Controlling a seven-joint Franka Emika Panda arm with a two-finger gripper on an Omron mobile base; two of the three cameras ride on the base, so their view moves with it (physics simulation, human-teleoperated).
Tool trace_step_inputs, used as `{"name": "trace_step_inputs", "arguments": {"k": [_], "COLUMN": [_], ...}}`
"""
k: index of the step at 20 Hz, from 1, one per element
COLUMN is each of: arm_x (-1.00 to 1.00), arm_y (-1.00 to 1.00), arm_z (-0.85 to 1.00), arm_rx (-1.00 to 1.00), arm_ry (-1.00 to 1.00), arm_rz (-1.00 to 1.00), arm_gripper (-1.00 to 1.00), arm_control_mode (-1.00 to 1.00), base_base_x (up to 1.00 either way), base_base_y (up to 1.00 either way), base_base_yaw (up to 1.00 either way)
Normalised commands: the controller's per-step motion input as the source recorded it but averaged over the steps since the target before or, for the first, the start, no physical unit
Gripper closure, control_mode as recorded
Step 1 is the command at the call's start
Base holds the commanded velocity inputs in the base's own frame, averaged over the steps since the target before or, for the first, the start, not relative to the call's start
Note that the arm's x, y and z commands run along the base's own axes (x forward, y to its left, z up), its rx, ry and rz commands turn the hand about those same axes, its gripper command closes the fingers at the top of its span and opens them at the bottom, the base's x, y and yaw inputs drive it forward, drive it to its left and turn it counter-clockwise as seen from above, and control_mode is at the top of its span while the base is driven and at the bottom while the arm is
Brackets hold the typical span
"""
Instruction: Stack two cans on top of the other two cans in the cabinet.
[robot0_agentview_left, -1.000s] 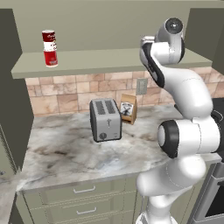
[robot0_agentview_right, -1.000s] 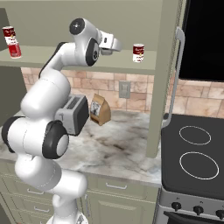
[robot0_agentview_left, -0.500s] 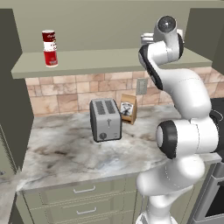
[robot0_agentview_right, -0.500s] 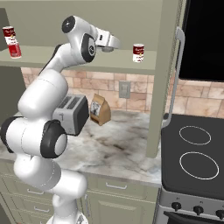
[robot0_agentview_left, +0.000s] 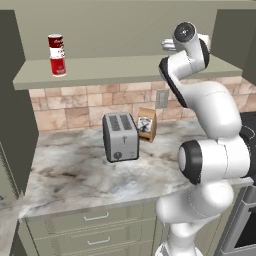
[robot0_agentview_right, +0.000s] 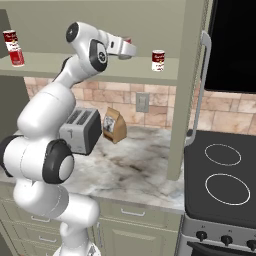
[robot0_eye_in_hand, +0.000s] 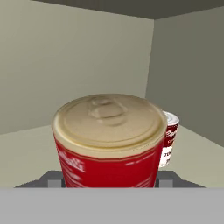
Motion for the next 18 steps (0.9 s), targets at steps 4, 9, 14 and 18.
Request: {"name": "trace_step_inputs", "arguments": {"k": [4, 9, 14, 18], "arm_x": [-0.10, -0.11, -0.02, 0.00], "arm_y": [-0.13, -0.16, -0.18, -0.06], "arm_z": [0.14, 0.11, 0.07, 0.19], "arm_rx": [0.00, 0.00, -0.03, -0.01], "arm_ry": [-0.03, -0.01, -0.01, -0.03], "arm_rz": [-0.04, -0.04, -0.06, -0.05], "arm_gripper": [1.00, 1.00, 1.00, 1.00], "arm_control_mode": [-1.00, -1.00, -1.00, -1.00], "base_base_x": [0.00, 0.00, 0.00, 0.00], "base_base_y": [0.00, 0.00, 0.00, 0.00], "base_base_yaw": [0.00, 0.00, 0.00, 0.00]}}
